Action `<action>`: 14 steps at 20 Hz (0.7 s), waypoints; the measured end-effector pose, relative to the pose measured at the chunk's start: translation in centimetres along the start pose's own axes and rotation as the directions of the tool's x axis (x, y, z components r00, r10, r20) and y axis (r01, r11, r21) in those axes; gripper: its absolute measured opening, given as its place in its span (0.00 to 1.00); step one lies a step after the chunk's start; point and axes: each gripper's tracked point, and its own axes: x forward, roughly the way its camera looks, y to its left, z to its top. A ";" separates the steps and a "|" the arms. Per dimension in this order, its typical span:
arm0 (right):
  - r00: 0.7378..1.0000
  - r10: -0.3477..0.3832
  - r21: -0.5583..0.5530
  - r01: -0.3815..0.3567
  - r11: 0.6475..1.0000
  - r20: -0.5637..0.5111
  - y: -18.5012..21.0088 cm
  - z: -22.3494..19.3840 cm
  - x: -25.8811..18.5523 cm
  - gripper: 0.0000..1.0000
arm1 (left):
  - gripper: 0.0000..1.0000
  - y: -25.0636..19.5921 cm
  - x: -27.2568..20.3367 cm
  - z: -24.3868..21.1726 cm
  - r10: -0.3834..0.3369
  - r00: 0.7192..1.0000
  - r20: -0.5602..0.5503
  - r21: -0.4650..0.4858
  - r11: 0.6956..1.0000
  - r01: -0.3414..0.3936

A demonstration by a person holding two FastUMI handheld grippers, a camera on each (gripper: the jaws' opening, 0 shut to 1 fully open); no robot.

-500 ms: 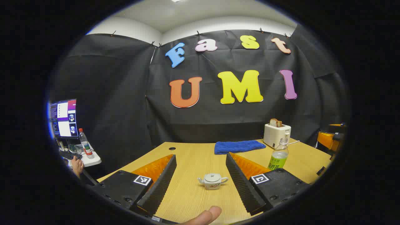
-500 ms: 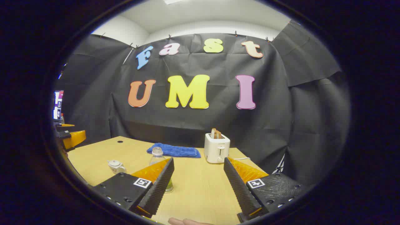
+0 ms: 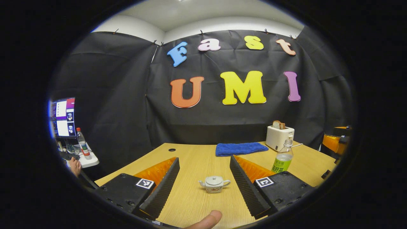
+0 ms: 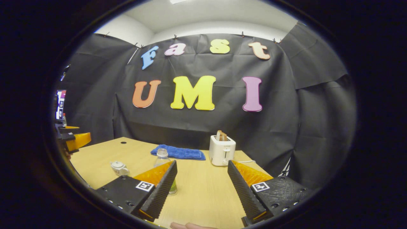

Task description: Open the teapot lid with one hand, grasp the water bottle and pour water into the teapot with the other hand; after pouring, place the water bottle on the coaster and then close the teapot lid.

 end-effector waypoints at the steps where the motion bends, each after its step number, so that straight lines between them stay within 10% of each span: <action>1: 1.000 0.001 -0.002 -0.001 1.000 -0.005 0.1 -0.2 0.1 0.97 | 0.99 0.0 0.1 -0.1 0.001 1.000 -0.001 0.000 1.000 -0.001; 14: 0.999 -0.006 -0.036 0.005 0.999 -0.032 0.7 -1.3 0.8 0.95 | 1.00 -0.7 1.5 -1.8 -0.020 0.999 -0.035 -0.005 1.000 0.020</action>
